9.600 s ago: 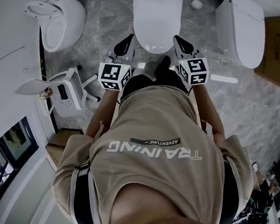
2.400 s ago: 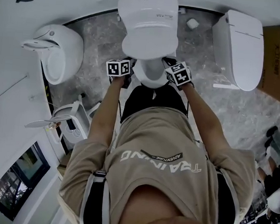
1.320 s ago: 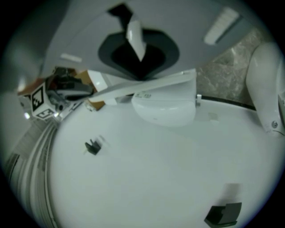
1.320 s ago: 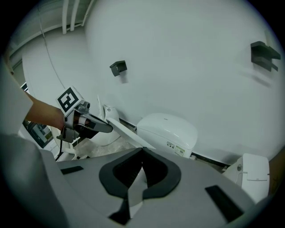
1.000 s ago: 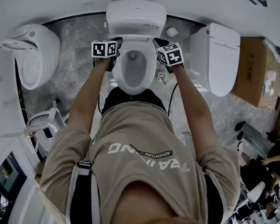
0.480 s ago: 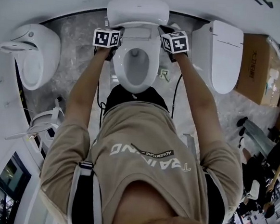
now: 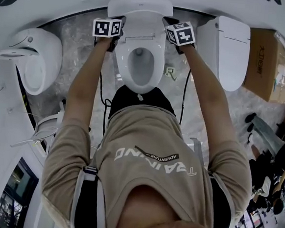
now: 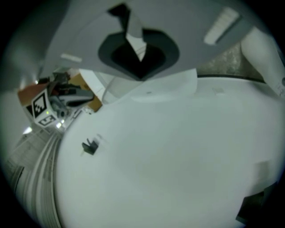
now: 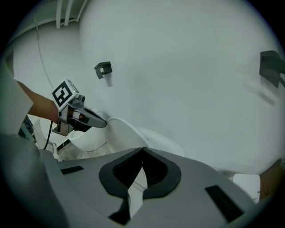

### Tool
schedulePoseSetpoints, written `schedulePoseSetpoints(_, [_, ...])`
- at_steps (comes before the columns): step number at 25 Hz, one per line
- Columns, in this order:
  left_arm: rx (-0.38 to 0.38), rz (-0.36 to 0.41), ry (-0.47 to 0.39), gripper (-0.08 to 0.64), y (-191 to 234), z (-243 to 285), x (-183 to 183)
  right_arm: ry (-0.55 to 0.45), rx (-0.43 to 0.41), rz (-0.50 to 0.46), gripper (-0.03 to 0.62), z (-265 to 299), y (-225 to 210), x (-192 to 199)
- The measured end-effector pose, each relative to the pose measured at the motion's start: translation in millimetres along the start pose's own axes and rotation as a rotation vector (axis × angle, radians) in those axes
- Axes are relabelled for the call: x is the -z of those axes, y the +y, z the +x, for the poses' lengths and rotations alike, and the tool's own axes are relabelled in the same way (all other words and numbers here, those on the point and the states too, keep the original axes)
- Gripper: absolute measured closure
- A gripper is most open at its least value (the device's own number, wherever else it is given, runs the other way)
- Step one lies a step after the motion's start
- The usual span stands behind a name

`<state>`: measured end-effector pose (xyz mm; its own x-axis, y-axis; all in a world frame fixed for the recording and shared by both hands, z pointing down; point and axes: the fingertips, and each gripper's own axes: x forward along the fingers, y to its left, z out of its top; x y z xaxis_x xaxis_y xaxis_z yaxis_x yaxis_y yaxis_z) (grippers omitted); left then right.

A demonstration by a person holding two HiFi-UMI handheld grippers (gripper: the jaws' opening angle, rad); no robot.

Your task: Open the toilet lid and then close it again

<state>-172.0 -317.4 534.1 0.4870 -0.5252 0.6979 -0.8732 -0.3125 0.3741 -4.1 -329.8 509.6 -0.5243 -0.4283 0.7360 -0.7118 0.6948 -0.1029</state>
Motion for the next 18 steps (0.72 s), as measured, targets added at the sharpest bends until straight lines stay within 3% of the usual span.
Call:
schedulePoseSetpoints(4, [0.004,-0.086,-0.058,0.557,11.8,-0.2,-21.3,-0.025,0.004,-0.01,0.578,2.2,-1.4,-10.2])
schedulePoseSetpoints(14, [0.022,-0.118,-0.057,0.557,12.9,5.2,-12.7,0.009,0.009,-0.1,0.578,5.5,-9.3,-21.0])
schedulePoseSetpoints(18, [0.028,-0.138,-0.054,0.557,12.7,9.0,-6.2,0.007,-0.001,-0.075,0.578,15.5,-17.3,-30.3])
